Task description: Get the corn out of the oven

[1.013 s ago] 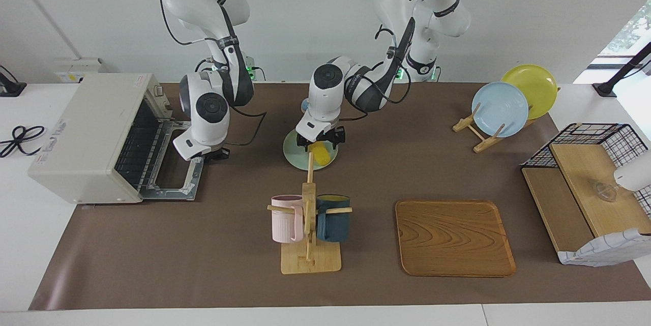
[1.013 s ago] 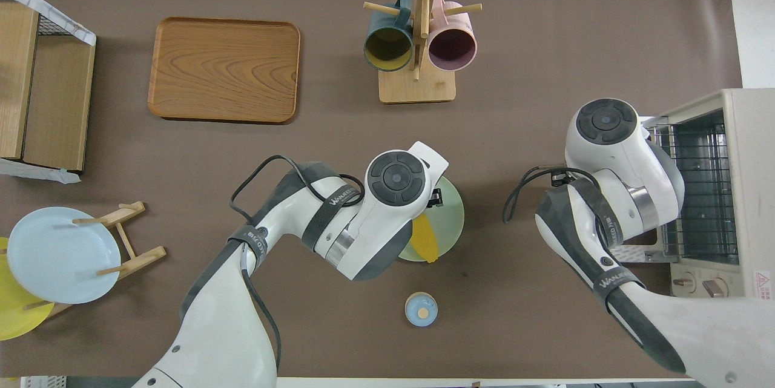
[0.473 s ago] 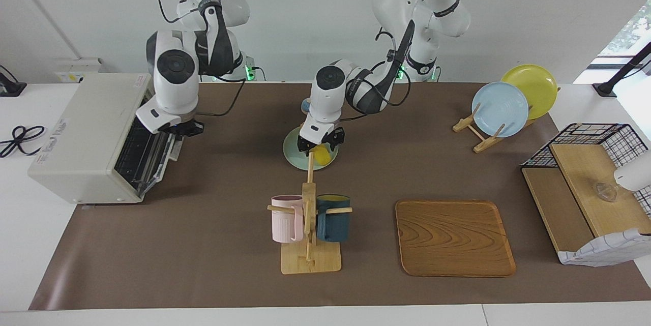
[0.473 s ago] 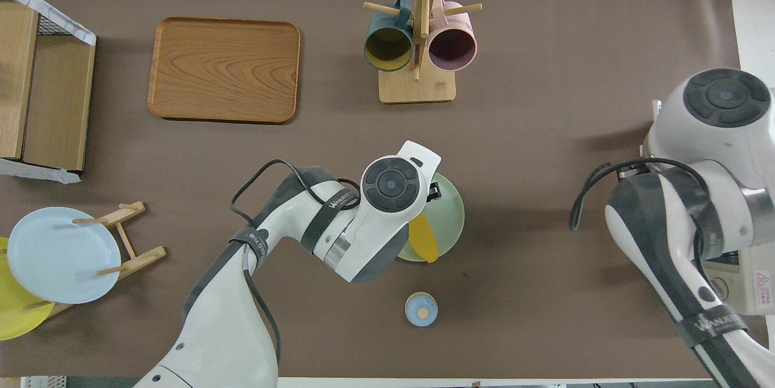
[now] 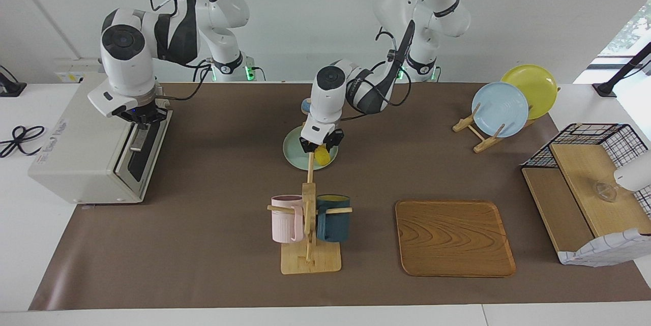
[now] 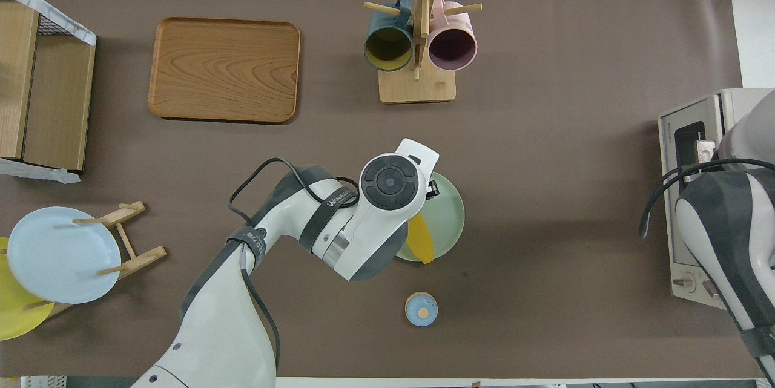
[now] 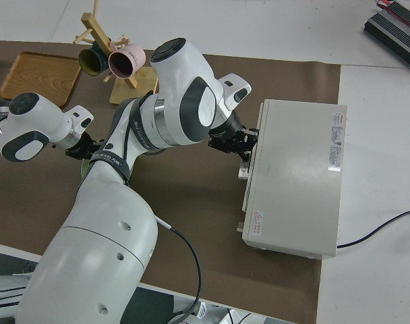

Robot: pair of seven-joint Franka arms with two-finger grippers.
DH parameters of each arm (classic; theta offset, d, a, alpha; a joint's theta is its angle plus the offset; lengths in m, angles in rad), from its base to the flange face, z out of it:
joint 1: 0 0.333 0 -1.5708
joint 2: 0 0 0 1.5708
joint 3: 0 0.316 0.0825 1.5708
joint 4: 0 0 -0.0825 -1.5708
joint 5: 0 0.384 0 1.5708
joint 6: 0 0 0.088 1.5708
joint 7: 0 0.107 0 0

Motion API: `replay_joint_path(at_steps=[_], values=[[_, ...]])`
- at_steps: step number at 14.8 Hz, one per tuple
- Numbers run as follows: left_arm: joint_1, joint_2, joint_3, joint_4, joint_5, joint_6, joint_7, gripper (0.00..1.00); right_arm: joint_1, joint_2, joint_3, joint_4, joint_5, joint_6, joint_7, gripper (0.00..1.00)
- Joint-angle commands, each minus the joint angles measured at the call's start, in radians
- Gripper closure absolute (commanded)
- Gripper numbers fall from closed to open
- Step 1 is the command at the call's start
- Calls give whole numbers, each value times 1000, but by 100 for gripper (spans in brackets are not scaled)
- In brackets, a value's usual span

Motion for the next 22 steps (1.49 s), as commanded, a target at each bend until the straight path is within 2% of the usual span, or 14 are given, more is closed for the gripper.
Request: replay_joint_path(at_steps=[1,6,7,9,10,11,14,17,18,22], values=[[44,-34,14,70,-9,-119,41,100,-19,-68,2,-5,24,-75,-52,100],[266,-14,14,286,3,-317,360,100,-34,-73,-5,248,228,-310,-55,98],[303,10,16,321,2,-320,410,100,-33,-73,-5,303,309,-354,-52,85],[388,62,14,422,3,-334,499,100,-22,-68,-1,334,370,-358,-58,57],[414,93,14,471,3,-345,542,100,-19,-68,4,342,373,-356,-59,33],[439,137,16,549,3,-362,575,100,-17,-67,7,348,371,-356,-64,0],[483,307,33,755,5,-389,653,100,31,-32,18,401,358,-343,-64,0],[520,430,36,886,5,-360,704,100,39,72,18,553,359,-404,-61,0],[532,447,36,904,5,-357,730,100,41,96,19,585,361,-418,-56,0],[554,480,34,908,8,-282,768,100,36,111,16,597,367,-445,-55,0]])
